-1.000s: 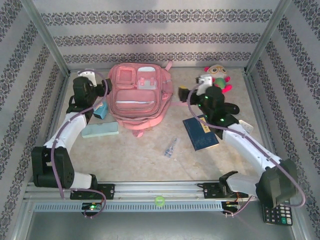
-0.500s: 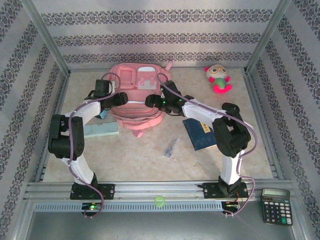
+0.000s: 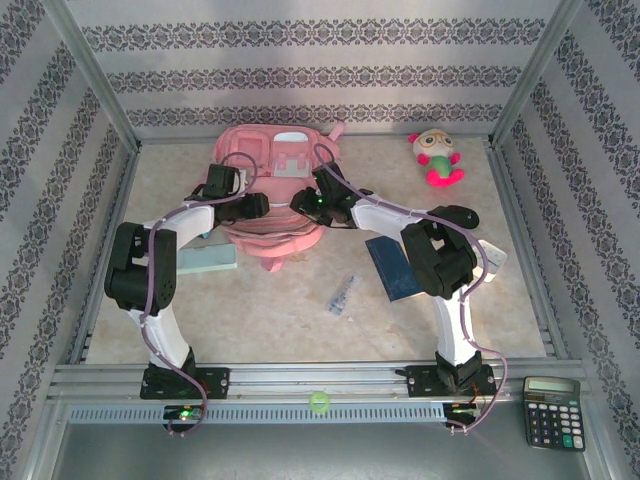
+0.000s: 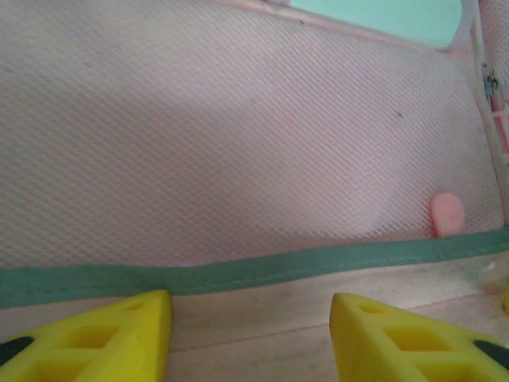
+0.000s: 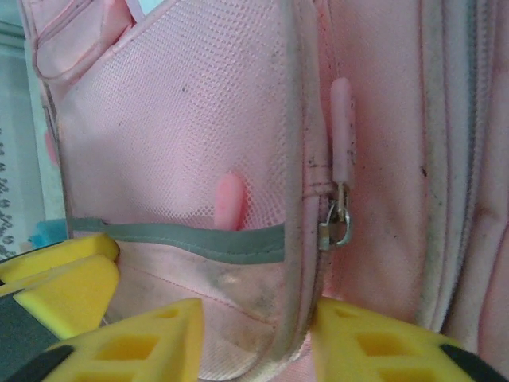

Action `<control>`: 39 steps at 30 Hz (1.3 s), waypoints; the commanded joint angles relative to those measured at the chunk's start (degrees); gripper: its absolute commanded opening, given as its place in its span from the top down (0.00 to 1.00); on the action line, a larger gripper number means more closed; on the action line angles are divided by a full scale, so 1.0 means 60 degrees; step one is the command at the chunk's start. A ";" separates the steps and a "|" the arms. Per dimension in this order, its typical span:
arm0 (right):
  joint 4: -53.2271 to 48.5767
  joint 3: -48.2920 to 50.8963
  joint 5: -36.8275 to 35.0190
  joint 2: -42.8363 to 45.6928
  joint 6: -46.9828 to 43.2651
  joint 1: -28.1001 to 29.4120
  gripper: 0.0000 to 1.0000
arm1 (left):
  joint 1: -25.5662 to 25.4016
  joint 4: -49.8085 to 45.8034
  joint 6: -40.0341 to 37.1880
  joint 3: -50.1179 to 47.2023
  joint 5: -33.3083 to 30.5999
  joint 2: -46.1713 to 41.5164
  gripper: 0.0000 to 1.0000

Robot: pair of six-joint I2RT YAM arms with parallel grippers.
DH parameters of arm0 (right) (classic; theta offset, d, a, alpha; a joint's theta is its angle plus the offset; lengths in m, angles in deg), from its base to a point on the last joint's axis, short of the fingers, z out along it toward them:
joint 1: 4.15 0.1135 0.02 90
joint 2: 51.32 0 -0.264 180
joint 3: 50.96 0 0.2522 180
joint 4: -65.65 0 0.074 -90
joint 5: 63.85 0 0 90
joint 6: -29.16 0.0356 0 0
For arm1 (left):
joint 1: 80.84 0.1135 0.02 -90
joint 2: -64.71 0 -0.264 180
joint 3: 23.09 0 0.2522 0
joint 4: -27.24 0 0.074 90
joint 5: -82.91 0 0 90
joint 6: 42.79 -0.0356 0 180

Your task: Pack books, pencil case, and school supplies into a backpack

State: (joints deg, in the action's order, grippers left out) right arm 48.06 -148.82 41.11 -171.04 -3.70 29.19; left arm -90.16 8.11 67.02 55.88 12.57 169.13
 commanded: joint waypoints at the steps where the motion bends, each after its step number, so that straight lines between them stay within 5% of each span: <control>1: 0.0375 0.0503 -0.0018 0.0237 0.0006 -0.0064 0.67 | -0.0458 -0.0135 0.0271 -0.0475 0.0052 0.0032 0.46; 15: 0.0518 0.4279 -0.0022 0.2971 -0.0431 -0.0320 0.67 | -0.2353 0.0613 0.1522 -0.3257 -0.0084 -0.1657 0.48; 19: 0.0554 0.5050 -0.0263 0.4344 -0.0878 -0.0328 0.61 | -0.2835 0.0306 0.0983 -0.3196 -0.0481 -0.2558 0.46; 24: 0.0237 0.5253 -0.0544 0.6202 -0.1781 -0.0579 0.47 | -0.2971 -0.0016 -0.1066 -0.2526 -0.1228 -0.3878 0.38; 27: 0.0255 0.5538 -0.0461 0.7075 -0.2190 -0.0974 0.45 | -0.2962 0.0291 -0.3490 -0.2294 -0.1006 -0.4190 0.33; 33: 0.0679 0.6496 -0.0167 0.8279 -0.3071 -0.1605 0.43 | -0.2980 0.0203 -0.9014 -0.2140 0.0452 -0.3573 0.32; 39: 0.1159 0.7306 -0.0333 0.9062 -0.3357 -0.1693 0.43 | -0.3040 -0.0409 -1.1142 -0.1291 0.0290 -0.2022 0.30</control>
State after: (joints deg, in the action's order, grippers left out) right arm 52.23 -106.70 39.51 -119.09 -21.10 19.29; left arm -107.54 8.70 13.03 45.63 12.88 154.07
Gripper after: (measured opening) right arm 0.573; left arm 0.695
